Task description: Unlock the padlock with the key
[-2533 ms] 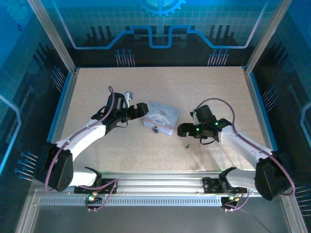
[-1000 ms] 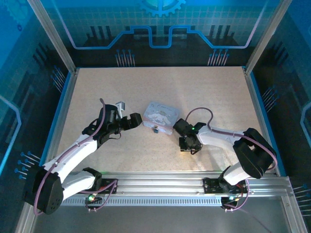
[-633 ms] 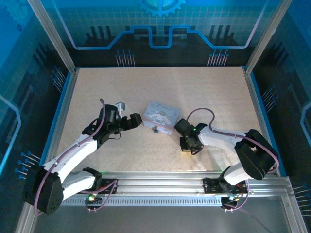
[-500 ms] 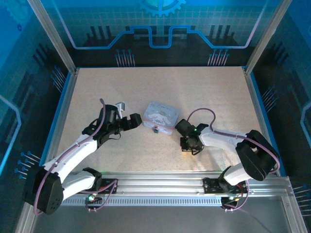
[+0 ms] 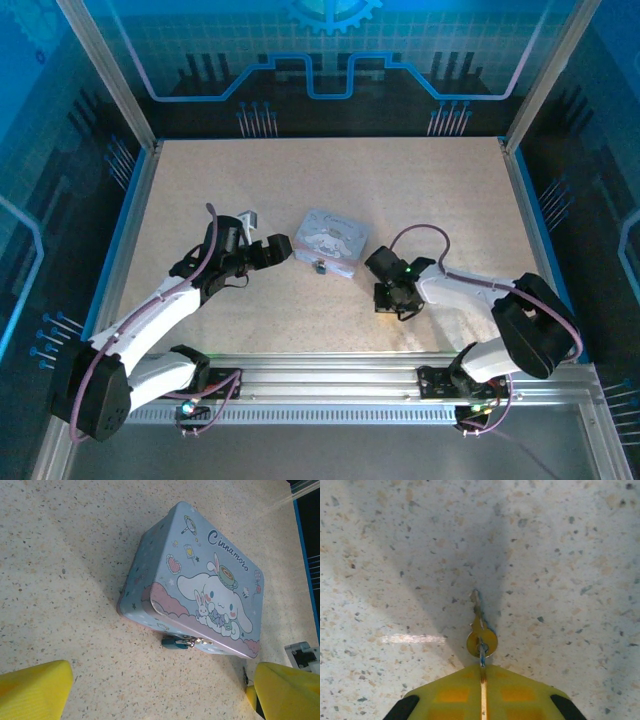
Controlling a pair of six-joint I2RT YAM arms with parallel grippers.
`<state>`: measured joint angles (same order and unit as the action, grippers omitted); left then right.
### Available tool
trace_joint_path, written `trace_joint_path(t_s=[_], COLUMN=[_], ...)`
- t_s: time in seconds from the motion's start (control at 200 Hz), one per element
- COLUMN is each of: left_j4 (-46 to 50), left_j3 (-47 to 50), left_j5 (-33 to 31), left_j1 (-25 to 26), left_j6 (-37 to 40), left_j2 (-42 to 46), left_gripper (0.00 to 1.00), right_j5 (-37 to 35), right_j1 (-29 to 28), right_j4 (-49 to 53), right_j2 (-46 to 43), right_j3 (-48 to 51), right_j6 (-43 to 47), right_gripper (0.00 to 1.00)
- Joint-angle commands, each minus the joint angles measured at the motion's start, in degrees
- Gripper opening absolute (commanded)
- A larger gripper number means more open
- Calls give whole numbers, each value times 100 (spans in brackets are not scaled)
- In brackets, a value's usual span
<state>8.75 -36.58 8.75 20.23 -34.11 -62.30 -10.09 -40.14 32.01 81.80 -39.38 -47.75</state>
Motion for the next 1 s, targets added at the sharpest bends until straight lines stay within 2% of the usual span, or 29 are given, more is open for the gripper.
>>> trace_joint_path(t_s=[0.0, 0.22, 0.69, 0.83, 0.995], left_j4=[73, 99, 197, 45, -889], left_j3=[-201, -251, -631, -717, -528], left_j5=[-40, 26, 577, 937, 1549], left_j1=[-45, -45, -45, -46, 2], left_j6=[62, 3, -605, -1280, -2547], left_j2=[-36, -1, -50, -203, -444], left_gripper=[95, 95, 94, 93, 90], right_j5=[-166, -281, -369, -110, 375], right_j1=[126, 191, 382, 388, 384], right_j4=[332, 308, 125, -209, -907], right_j2=[-117, -472, -1474, -1695, -2002], right_j3=[154, 125, -250, -317, -360], right_j6=[77, 426, 1695, 2149, 2505], right_gripper=[7, 2, 0, 0, 0])
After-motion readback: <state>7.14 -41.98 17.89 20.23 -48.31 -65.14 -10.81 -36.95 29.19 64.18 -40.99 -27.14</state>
